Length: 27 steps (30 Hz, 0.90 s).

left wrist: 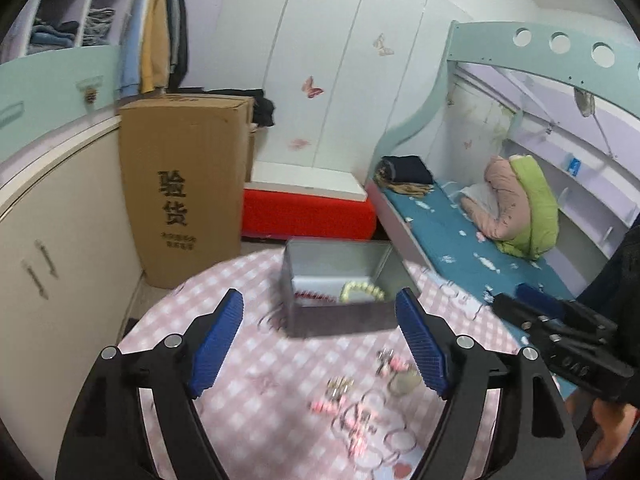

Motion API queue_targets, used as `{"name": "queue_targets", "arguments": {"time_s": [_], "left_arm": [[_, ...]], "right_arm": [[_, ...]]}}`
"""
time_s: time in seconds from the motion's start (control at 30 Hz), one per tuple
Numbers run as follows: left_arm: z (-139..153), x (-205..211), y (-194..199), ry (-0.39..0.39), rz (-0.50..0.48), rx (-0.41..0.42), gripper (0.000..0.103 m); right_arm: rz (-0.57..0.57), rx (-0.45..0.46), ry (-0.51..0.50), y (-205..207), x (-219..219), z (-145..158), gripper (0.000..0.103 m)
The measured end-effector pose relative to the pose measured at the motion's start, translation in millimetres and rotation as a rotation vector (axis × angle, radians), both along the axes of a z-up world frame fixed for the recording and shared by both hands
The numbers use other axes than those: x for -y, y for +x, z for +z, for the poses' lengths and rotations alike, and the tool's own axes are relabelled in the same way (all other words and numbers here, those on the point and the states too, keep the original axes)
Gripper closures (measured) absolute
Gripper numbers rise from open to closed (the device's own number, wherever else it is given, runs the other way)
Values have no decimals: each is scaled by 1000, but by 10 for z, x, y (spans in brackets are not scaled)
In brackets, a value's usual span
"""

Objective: Organize jewelry
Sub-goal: 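Move the left gripper back to the pink charm keychain and open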

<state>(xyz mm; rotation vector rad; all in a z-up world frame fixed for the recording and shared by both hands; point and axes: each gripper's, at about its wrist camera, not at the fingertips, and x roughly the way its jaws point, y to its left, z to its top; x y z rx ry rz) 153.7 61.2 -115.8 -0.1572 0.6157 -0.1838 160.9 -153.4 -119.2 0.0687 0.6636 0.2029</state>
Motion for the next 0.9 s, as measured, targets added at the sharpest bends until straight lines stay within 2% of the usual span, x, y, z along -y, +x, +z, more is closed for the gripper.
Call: {"name": "queue_targets", "arguments": {"time_s": [0.27,0.5,0.63,0.73,0.8,0.87,0.9], "left_arm": [[-371,141,-336,52,5,-60,27],[-795,321,-401,97,-43,-157,27],[-953,460,-395,132,-69,-183,30],[-1031,546,-365,149,-97,-203,45],[-1080,571,-329,149,-103,-223,50],[-1126,572,-297,143,-108,-244,63],[-1148,573,-286,143,-110,-253,66]], "right_arm": [[-19,-56,-16,-284,39,-271,34],[-26,-128,0,-353,59,-559,34],[-28,-156,0,-373,68,-674,34],[-30,-174,2,-379,77,-746,34],[-30,-184,5,-383,84,-784,34],[-32,-194,9,-377,91,-817,34],[-31,-197,9,-376,90,-825,34]]}}
